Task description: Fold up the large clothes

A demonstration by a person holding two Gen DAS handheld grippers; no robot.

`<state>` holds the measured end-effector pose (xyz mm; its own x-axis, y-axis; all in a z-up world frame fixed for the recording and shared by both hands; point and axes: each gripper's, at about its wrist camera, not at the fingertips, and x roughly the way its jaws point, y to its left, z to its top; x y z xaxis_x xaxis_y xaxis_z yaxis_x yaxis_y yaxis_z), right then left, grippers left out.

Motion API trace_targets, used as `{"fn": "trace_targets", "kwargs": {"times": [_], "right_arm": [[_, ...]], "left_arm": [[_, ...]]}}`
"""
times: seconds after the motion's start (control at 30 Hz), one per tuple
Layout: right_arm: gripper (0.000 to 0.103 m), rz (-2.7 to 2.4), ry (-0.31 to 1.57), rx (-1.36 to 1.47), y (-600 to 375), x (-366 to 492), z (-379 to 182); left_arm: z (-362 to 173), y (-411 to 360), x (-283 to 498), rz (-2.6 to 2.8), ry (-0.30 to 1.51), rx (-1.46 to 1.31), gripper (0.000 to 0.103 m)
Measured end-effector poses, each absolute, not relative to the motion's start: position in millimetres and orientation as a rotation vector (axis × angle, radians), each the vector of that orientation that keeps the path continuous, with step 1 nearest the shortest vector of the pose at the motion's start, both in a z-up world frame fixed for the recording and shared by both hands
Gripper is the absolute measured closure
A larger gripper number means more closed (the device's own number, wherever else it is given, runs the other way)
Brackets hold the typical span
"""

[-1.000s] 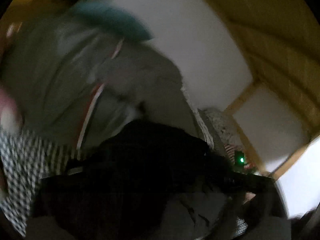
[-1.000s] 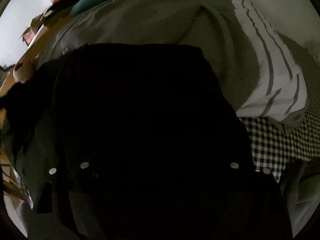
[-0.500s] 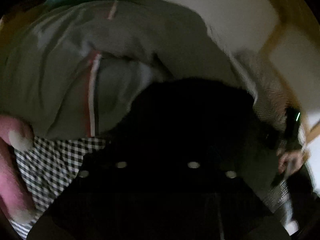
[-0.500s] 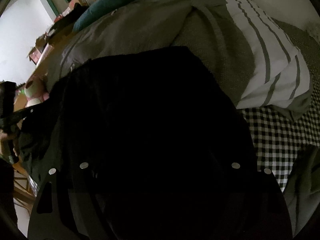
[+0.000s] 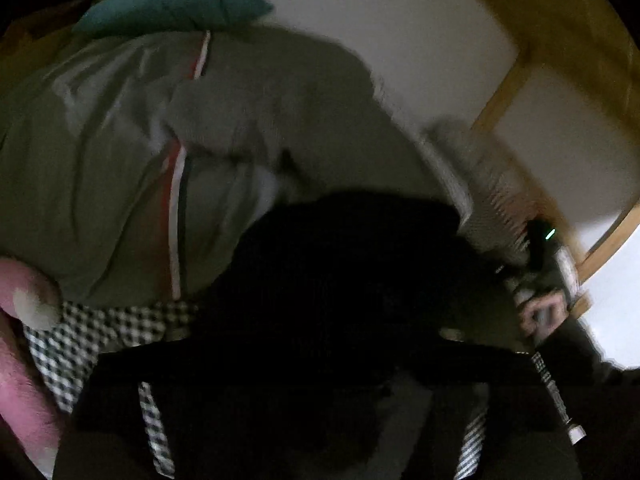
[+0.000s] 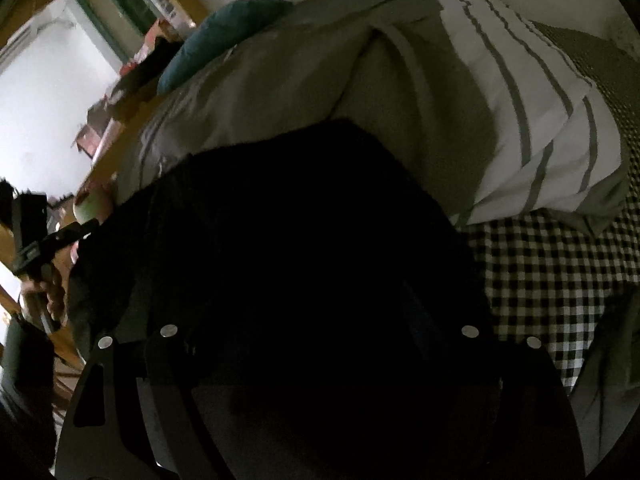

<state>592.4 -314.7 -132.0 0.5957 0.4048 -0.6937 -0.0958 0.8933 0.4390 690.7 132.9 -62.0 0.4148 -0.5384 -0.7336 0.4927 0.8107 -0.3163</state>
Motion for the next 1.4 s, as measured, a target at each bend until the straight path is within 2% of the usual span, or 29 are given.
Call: {"fn": "trace_targets", "kwargs": {"times": [0.17, 0.2, 0.23, 0.27, 0.43, 0.7, 0.77, 0.87, 1.0, 1.07, 1.1, 1.13, 1.17, 1.2, 1.27, 1.3, 1.33, 1.4], "right_arm": [[0.022, 0.3, 0.895, 0.361, -311, 590, -132], [0.022, 0.302, 0.895, 0.364, -311, 590, -132], [0.022, 0.303, 0.895, 0.367, -313, 590, -132], [0.022, 0.302, 0.896, 0.369, -313, 590, -133], [0.022, 0.298, 0.887, 0.381, -311, 590, -134], [0.022, 0.313, 0.868, 0.402, -314, 585, -134], [0.022, 0.327, 0.851, 0.42, -318, 583, -132], [0.022, 0.315, 0.836, 0.428, -321, 582, -129], [0.021, 0.299, 0.867, 0.402, -319, 587, -137], [0.021, 0.312, 0.855, 0.398, -317, 586, -134], [0.021, 0.316, 0.857, 0.397, -317, 586, -135], [0.021, 0.316, 0.863, 0.392, -316, 587, -136], [0.021, 0.316, 0.868, 0.389, -316, 587, -138], [0.021, 0.318, 0.87, 0.389, -316, 586, -138], [0.022, 0.323, 0.873, 0.385, -317, 585, -138], [0.022, 0.323, 0.874, 0.384, -317, 585, -139], [0.022, 0.322, 0.875, 0.384, -316, 585, -139], [0.022, 0.319, 0.873, 0.381, -316, 583, -140]], "left_arm": [[-63, 104, 681, -0.676, 0.991, 0.168, 0.014], [-63, 103, 679, -0.72, 0.996, 0.156, 0.024], [-64, 102, 679, -0.764, 1.024, 0.124, 0.074], [-70, 101, 686, -0.795, 1.065, 0.087, 0.097], [-80, 103, 695, -0.75, 1.102, 0.043, 0.098], [-59, 158, 720, -0.543, 0.939, -0.167, 0.098], [-51, 167, 725, -0.494, 0.892, -0.184, 0.103], [-36, 190, 735, -0.43, 0.825, -0.264, 0.103], [-63, 179, 745, -0.581, 0.98, -0.229, 0.103], [-69, 162, 730, -0.689, 1.002, -0.136, 0.099], [-72, 158, 724, -0.689, 0.998, -0.08, 0.083], [-72, 158, 721, -0.67, 0.99, -0.051, 0.043], [-72, 160, 719, -0.641, 0.964, -0.026, 0.027], [-68, 168, 715, -0.648, 0.902, -0.045, 0.016], [-60, 182, 705, -0.66, 0.801, -0.129, 0.016], [-51, 198, 700, -0.637, 0.713, -0.202, 0.012], [-44, 206, 695, -0.616, 0.672, -0.242, 0.006], [-33, 219, 687, -0.653, 0.655, -0.291, 0.006]]}}
